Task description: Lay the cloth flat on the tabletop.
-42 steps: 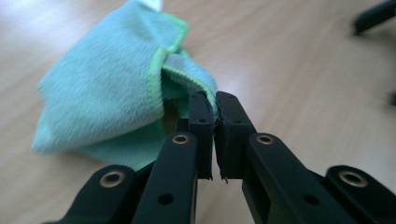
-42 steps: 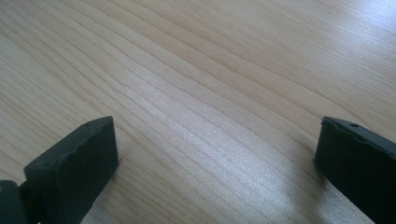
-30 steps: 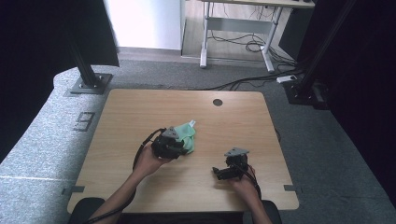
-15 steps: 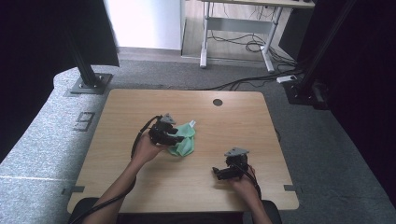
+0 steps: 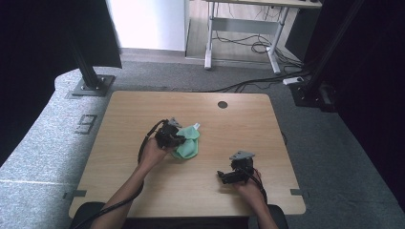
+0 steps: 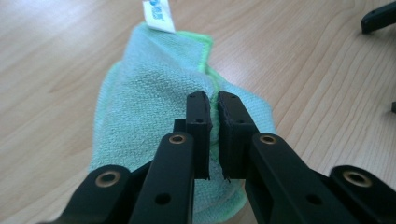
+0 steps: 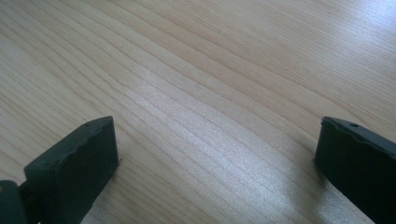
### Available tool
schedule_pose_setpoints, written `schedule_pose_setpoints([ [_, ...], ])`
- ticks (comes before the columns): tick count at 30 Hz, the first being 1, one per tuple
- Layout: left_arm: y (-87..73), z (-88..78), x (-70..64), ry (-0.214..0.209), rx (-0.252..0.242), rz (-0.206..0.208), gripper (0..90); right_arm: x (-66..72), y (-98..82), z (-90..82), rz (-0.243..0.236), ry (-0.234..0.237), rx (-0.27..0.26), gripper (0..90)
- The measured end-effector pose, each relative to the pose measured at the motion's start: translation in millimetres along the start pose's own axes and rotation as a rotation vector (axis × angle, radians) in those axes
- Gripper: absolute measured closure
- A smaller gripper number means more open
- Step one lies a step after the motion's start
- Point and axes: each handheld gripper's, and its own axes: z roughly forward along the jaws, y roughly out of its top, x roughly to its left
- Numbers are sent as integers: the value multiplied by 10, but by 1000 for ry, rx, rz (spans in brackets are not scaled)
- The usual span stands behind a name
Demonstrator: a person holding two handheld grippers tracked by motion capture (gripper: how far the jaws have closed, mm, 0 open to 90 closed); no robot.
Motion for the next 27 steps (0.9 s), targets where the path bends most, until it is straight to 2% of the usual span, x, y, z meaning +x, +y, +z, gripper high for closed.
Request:
schedule_pose_setpoints([
  [1, 12, -53, 2, 6, -21, -3, 843, 3, 0, -1, 3, -1, 1, 0],
  [2, 12, -53, 2, 6, -21, -3, 844, 4, 0, -1, 4, -2, 1, 0],
  [5, 32, -129, -1, -8, -55, -13, 846, 21, 21, -4, 9, 1, 12, 23],
  [8, 46, -136, -18, -31, -67, -18, 846, 35, 91, -17, 14, 71, 16, 140],
  [10, 51, -131, -27, -38, -71, -15, 846, 60, 151, -15, 36, 112, -1, 134],
  [13, 81, -103, -72, -65, -81, -19, 845, 138, 248, 12, 21, 156, -7, 125],
  [14, 81, -103, -72, -65, -81, -19, 845, 138, 248, 12, 21, 156, -7, 125],
  [15, 95, -85, -86, -74, -85, -21, 845, 214, 318, 45, 13, 188, -14, 120],
  [16, 95, -85, -86, -74, -85, -21, 845, 214, 318, 45, 13, 188, -14, 120],
  [17, 108, -70, -94, -77, -82, -21, 844, 314, 410, 92, -8, 232, -20, 121],
  [19, 112, -60, -96, -79, -84, -22, 844, 405, 493, 124, -26, 252, -19, 132],
  [23, 123, -33, -101, -82, -78, -25, 844, 577, 693, 192, -47, 285, -54, 175],
  [26, 125, -30, -101, -83, -75, -25, 844, 629, 781, 223, -52, 295, -69, 207],
  [27, 125, -28, -99, -87, -76, -28, 844, 665, 862, 260, -48, 303, -86, 250],
])
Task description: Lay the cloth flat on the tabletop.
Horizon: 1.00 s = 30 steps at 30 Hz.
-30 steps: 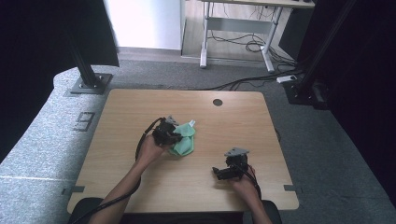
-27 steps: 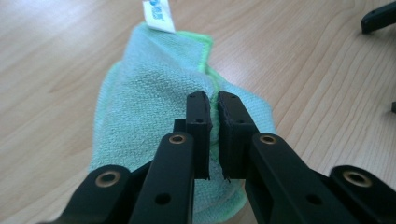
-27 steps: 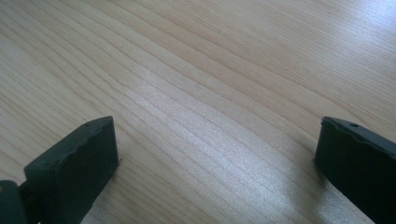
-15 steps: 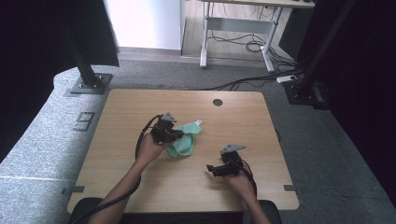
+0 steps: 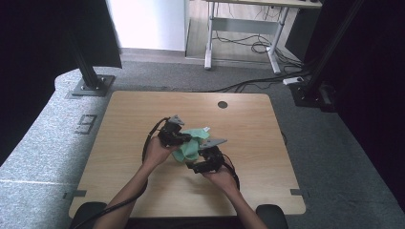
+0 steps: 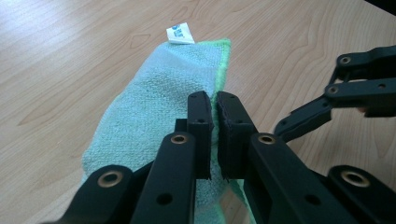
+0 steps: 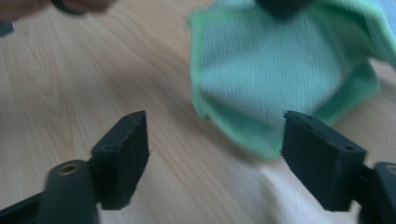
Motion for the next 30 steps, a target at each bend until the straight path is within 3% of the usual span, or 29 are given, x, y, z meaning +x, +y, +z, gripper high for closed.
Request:
schedule_pose_setpoints([
  [6, -2, 28, -3, -20, -4, -8, 844, 8, 109, 109, -9, -10, -7, 317],
  [8, -4, 45, -17, -26, -5, -9, 844, 0, 141, 198, -27, -54, 15, 425],
  [9, -4, 45, -17, -26, -5, -9, 844, 0, 141, 198, -27, -54, 15, 425],
  [10, -7, 55, -24, -31, -3, -7, 845, -27, 139, 237, -29, -65, 22, 580],
  [11, -7, 55, -24, -31, -3, -7, 845, -27, 139, 237, -29, -65, 22, 580],
  [12, -10, 53, -23, -32, 0, -6, 845, -38, 135, 249, -28, -60, 26, 652],
  [13, -12, 47, -16, -30, 1, -6, 845, -58, 123, 258, -26, -57, 41, 805],
  [14, -13, 41, -9, -33, 0, -7, 844, -71, 116, 253, -25, -59, 40, 825],
  [20, -7, -42, 32, -14, -18, -7, 845, -122, 104, 149, -5, -72, 29, 850],
  [29, -55, -325, 186, 29, -74, -42, 845, -317, 122, -262, 16, -141, -24, 848],
  [30, -84, -404, 235, 32, -94, -62, 845, -386, 119, -377, 25, -158, -37, 847],
])
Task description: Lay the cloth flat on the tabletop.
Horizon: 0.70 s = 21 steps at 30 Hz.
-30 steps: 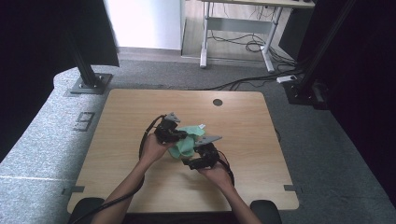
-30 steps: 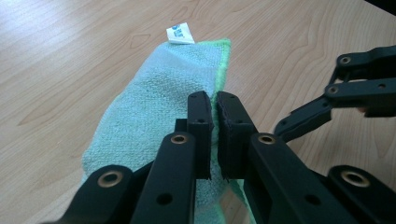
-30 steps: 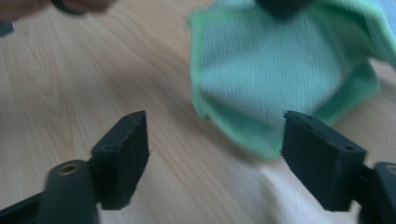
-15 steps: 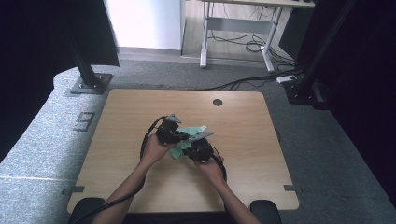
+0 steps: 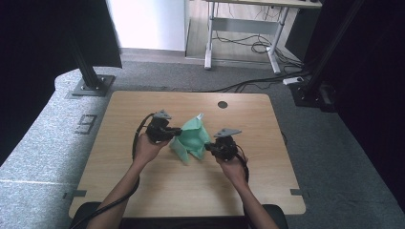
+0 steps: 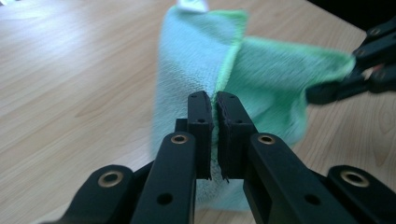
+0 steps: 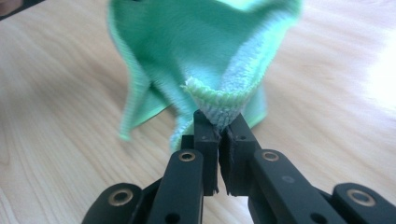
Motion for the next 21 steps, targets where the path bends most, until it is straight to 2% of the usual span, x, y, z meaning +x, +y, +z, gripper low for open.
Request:
schedule_pose_setpoints([
  [1, 0, 0, 0, 0, 0, 0, 845, -26, 3, -35, 4, -5, -5, 847],
  [5, -32, -209, 95, -6, -48, -31, 845, -150, 57, -231, 4, -46, -25, 846],
  [9, -19, -308, 152, -26, -78, -59, 845, -250, 163, -360, 10, -74, -44, 845],
  [10, -7, -346, 193, -23, -90, -72, 844, -316, 253, -420, 11, -91, -54, 845],
  [11, -7, -346, 193, -23, -90, -72, 844, -316, 253, -420, 11, -91, -54, 845],
  [12, -13, -357, 250, -4, -90, -84, 844, -385, 341, -453, 13, -111, -59, 845],
  [13, -13, -357, 250, -4, -90, -84, 844, -385, 341, -453, 13, -111, -59, 845],
  [14, -50, -347, 324, -7, -87, -113, 844, -461, 414, -466, 22, -127, -59, 845],
  [15, -76, -335, 356, -6, -82, -123, 844, -491, 444, -472, 27, -130, -59, 845],
  [18, -139, -289, 406, -10, -68, -142, 845, -528, 495, -479, 29, -131, -65, 844],
  [19, -163, -257, 423, -9, -61, -150, 844, -540, 519, -473, 30, -134, -65, 841],
  [20, -197, -182, 451, 13, -38, -148, 838, -566, 543, -419, 26, -145, -58, 820],
  [21, -197, -182, 451, 13, -38, -148, 824, -581, 545, -383, 24, -151, -51, 786],
])
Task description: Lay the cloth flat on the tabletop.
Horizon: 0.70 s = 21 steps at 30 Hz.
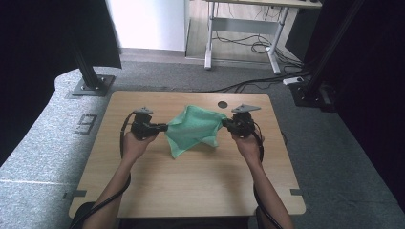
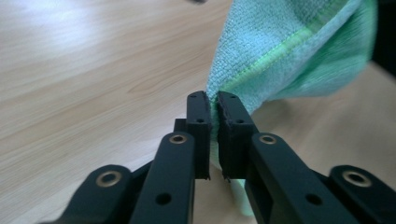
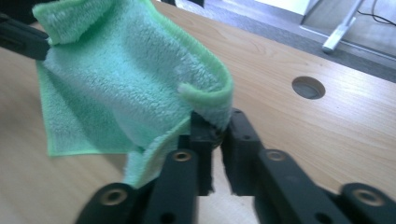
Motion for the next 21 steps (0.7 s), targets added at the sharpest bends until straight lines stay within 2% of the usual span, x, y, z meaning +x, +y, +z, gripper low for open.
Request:
schedule_pose_setpoints([
  [1, -30, 107, 36, 70, 21, 10, 764, -21, -12, 82, -9, -21, 11, 700],
  [2, -41, 155, 60, 108, 30, 12, 693, -35, -25, 140, -11, -37, 22, 637],
  [4, -68, 203, 99, 137, 23, 1, 562, -90, -74, 270, -7, -57, 65, 578],
  [7, -100, 185, 112, 164, 15, 14, 428, -139, -166, 337, 10, -50, 78, 532],
  [8, -100, 185, 112, 164, 15, 14, 386, -139, -166, 337, 10, -50, 78, 532],
  [9, -114, 168, 107, 174, 11, 18, 386, -144, -195, 328, 15, -44, 79, 524],
  [11, -155, 128, 81, 172, 4, 19, 292, -141, -284, 271, 38, -12, 76, 518],
  [12, -155, 128, 81, 172, 4, 19, 277, -125, -318, 248, 44, 1, 77, 518],
  [13, -199, 119, 50, 153, 0, 18, 250, -106, -357, 227, 45, 14, 76, 519],
  [15, -237, 127, 25, 146, 7, 22, 217, -87, -390, 214, 48, 26, 74, 526],
  [16, -273, 143, -1, 148, 17, 26, 157, -16, -502, 193, 55, 72, 78, 539],
  [19, -398, 216, -61, 155, 45, 40, 144, 50, -594, 198, 48, 104, 92, 546],
  [20, -457, 261, -79, 159, 58, 43, 132, 134, -704, 221, 37, 144, 109, 559],
  [21, -486, 286, -88, 163, 68, 47, 125, 168, -745, 233, 33, 156, 112, 561],
])
